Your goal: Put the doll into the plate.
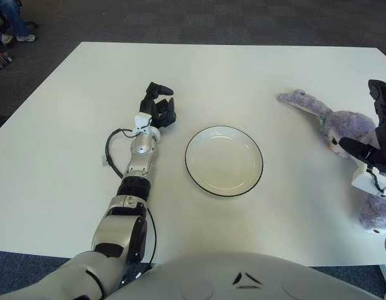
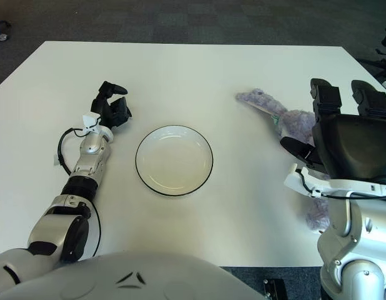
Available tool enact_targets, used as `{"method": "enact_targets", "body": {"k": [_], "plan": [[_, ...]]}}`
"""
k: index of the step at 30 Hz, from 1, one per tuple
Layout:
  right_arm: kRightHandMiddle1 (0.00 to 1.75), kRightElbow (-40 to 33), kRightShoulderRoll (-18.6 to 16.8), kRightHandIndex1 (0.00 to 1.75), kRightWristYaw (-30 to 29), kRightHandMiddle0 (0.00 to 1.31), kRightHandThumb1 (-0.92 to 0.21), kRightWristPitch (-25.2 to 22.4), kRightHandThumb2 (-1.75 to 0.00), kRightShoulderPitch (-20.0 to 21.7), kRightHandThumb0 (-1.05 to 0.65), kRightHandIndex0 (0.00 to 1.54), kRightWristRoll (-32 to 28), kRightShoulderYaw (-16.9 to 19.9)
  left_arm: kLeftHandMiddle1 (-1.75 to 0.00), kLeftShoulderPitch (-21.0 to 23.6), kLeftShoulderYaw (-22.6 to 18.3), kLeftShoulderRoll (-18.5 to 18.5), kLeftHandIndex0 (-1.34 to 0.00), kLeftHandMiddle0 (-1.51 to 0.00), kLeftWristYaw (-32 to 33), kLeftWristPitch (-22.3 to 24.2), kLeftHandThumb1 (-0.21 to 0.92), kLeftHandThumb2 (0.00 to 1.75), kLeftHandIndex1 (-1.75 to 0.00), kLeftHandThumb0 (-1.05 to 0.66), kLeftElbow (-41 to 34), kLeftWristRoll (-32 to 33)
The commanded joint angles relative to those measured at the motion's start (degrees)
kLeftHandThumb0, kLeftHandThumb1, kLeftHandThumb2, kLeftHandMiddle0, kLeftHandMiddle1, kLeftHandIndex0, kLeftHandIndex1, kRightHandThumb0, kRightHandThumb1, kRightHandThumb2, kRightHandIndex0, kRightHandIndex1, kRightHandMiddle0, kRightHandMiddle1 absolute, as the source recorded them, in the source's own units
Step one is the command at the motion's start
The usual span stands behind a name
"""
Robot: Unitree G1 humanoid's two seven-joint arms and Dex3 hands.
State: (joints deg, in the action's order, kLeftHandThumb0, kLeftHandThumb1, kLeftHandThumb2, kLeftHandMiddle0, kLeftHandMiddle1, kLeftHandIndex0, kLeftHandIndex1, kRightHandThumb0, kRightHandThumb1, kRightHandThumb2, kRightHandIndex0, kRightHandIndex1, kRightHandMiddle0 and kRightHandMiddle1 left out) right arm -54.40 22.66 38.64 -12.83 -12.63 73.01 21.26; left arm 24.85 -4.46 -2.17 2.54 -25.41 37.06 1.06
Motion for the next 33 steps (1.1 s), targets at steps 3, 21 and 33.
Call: {"method": "enact_targets", "body": {"k": [3,21,33], "plan": [[0.23,-0.50,-1.25,1.33,0.44,0.00,-0.92,-0.38,-0.93,2.12,-1.05,0.35,-2.99,0.38,-1.75,-2.96,0.08,0.08,-0.35,-0.90,-0.13,0.05,0.67,0.87,-1.75,-0.38,2.13,-0.52],[0.27,1.83,-4.52,1.11,-5.88,0.00,-0.92,-0.66,-0.87,3.29,-1.05,0.31,-4.89,-0.11,-1.75,-2.34,-0.05,-0.27,-0.35,-0.90,-0.42,-1.59,0.67,0.87,-1.75,-0.38,3.83,-0.44],[0.28,2.31,-4.65,1.11,-6.12,0.00,-0.92,-0.66,-0.87,3.66,-1.05,0.31,-4.45,-0.65,-1.75,-1.68,-0.61,-0.02,-0.35,-0.91,-0.40,-2.69,0.66,0.88,-1.75,-0.38,5.08,0.18]]}}
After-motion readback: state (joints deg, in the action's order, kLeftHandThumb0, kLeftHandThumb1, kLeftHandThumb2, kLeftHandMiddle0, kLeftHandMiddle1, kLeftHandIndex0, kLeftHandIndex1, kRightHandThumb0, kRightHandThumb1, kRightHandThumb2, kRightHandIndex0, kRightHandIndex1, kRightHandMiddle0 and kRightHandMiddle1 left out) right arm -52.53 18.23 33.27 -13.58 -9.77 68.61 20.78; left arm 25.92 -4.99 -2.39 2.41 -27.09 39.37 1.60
